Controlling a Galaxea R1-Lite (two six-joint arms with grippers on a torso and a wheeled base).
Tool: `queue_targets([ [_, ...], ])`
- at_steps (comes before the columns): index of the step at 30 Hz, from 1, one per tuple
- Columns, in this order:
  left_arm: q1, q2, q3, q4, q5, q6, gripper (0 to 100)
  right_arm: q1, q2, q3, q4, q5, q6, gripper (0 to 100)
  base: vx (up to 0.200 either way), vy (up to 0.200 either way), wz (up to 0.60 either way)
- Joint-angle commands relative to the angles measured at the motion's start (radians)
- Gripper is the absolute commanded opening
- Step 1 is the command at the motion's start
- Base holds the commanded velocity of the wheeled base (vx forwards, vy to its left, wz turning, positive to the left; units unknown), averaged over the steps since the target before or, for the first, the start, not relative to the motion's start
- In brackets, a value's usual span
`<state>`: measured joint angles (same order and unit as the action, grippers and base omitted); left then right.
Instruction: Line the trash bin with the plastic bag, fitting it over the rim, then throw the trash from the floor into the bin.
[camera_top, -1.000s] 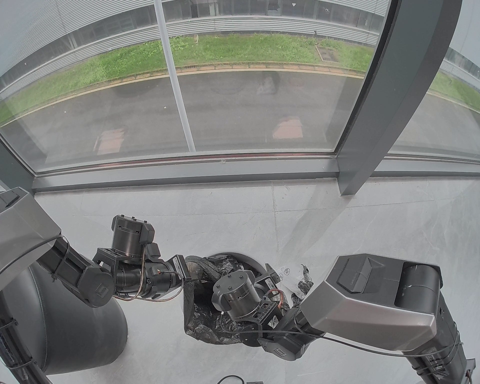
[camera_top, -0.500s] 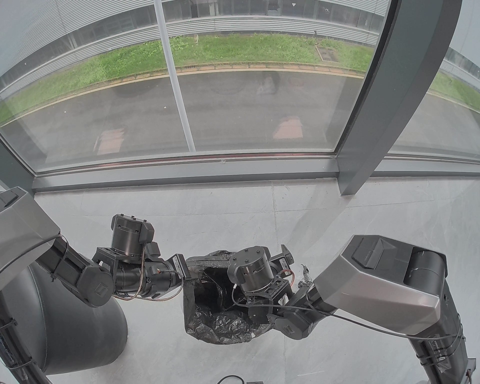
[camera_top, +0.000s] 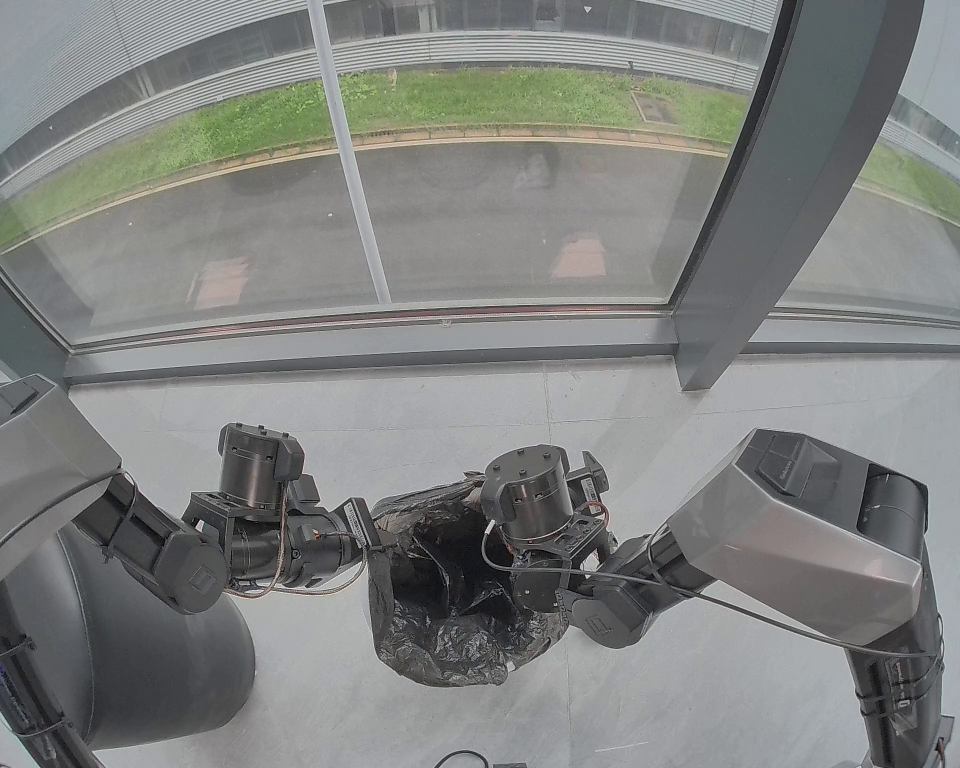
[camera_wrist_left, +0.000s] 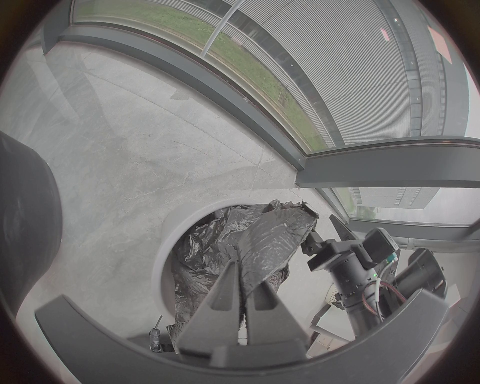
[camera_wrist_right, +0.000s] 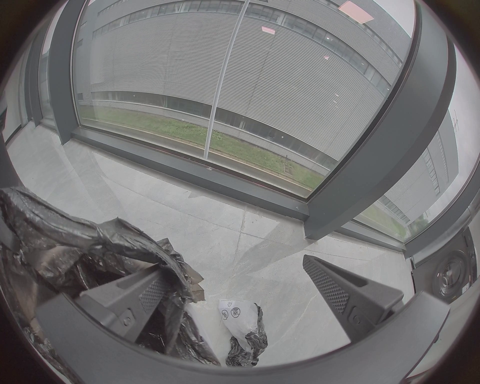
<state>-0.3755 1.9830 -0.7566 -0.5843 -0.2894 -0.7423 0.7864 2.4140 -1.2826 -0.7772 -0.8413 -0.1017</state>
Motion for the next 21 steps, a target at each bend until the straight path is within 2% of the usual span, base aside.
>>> queue_targets([
  [1, 0.01, 0.011, 0.0, -0.005, -0.001, 0.0, 0, -0.001, -0.029, 0.011, 0.0, 0.001, -0.001, 100, 0.0, 0.0, 0.0],
  [11, 0.038, 0.071, -0.003, -0.06, -0.002, 0.003, 0, -0.055, -0.001, 0.012, -0.002, 0.004, 0.002, 100, 0.0, 0.0, 0.0],
  [21, 0.079, 0.128, -0.012, -0.132, -0.002, 0.021, 0, -0.056, 0.023, 0.002, -0.002, 0.028, 0.002, 100, 0.0, 0.0, 0.0],
])
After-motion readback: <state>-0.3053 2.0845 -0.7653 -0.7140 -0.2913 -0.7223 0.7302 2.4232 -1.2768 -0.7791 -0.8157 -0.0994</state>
